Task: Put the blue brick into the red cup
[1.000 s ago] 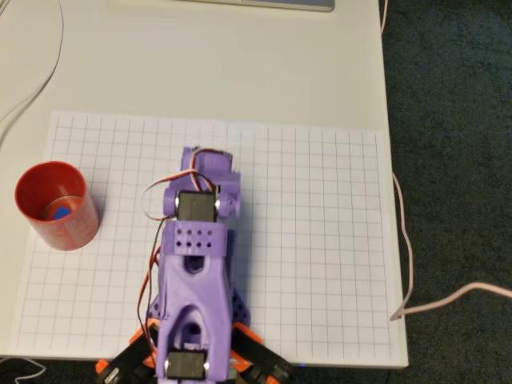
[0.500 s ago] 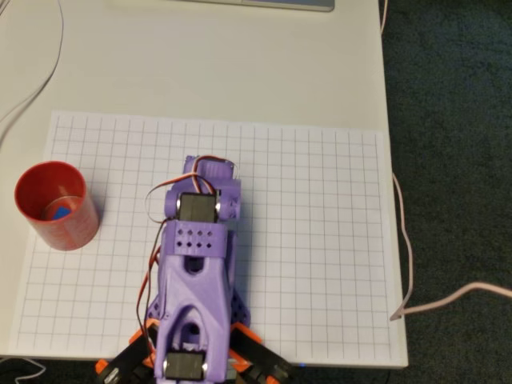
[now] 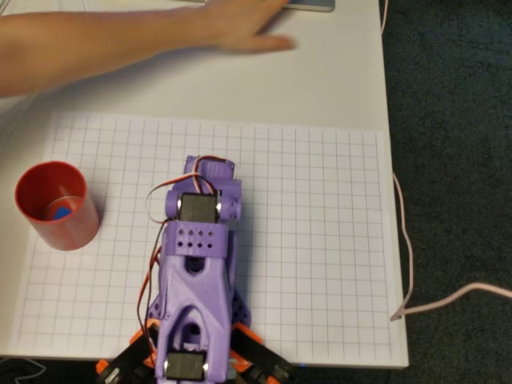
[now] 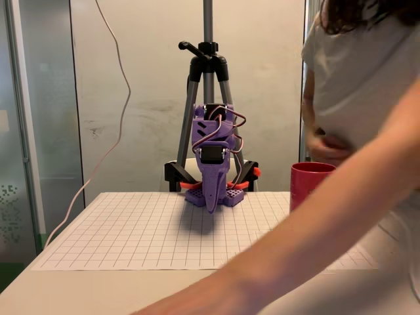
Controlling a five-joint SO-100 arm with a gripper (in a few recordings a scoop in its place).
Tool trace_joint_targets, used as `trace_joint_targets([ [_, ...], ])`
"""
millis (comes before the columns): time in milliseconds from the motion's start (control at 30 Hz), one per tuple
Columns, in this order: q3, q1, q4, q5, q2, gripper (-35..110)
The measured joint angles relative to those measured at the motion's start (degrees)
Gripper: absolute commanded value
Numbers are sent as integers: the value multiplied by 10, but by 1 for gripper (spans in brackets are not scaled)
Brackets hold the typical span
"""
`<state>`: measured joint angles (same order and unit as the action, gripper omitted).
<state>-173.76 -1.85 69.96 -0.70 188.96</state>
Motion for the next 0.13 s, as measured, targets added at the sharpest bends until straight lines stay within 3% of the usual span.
trace_joint_targets([
  [133, 0, 0, 0, 0, 0, 0],
])
